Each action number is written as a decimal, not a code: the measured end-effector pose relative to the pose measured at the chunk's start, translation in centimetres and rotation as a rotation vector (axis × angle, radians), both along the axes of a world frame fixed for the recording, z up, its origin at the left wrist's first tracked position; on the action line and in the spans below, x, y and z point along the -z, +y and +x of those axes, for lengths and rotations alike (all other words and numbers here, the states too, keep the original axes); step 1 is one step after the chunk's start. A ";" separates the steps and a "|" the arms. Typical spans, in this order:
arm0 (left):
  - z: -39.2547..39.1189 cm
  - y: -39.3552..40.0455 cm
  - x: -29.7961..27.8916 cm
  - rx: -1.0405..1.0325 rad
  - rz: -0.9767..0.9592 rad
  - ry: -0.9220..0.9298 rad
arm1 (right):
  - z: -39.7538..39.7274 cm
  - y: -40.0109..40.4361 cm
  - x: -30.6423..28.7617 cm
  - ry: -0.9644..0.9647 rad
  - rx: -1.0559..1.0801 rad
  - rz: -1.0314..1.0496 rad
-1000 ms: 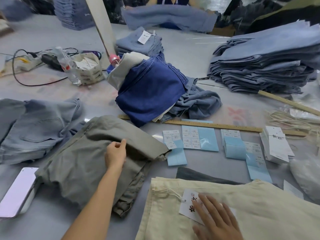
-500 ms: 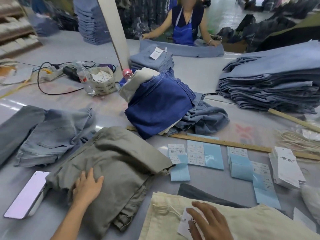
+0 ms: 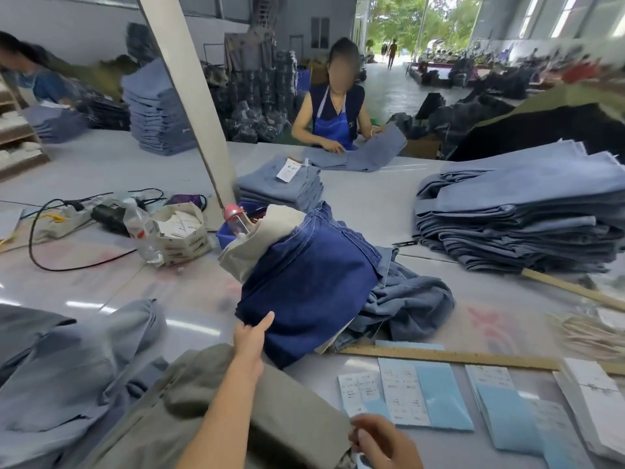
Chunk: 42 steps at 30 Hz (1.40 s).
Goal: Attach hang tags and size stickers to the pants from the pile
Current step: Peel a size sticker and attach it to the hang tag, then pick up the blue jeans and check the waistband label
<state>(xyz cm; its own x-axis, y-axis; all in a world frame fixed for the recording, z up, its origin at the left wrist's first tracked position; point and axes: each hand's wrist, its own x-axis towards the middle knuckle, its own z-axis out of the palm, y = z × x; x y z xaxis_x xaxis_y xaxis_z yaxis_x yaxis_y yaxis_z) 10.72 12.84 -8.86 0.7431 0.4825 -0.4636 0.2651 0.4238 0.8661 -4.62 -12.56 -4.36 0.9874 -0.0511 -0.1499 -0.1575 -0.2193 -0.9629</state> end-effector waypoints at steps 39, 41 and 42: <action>12.4 1.0 -11.6 0.599 1.188 0.125 | 11.0 14.0 -2.8 0.090 0.275 0.186; 13.4 0.4 -11.6 0.589 1.146 0.129 | 9.8 13.4 -1.9 0.100 0.434 0.235; 13.7 0.2 -11.8 0.614 1.133 0.121 | 9.4 13.2 -1.5 0.111 0.475 0.250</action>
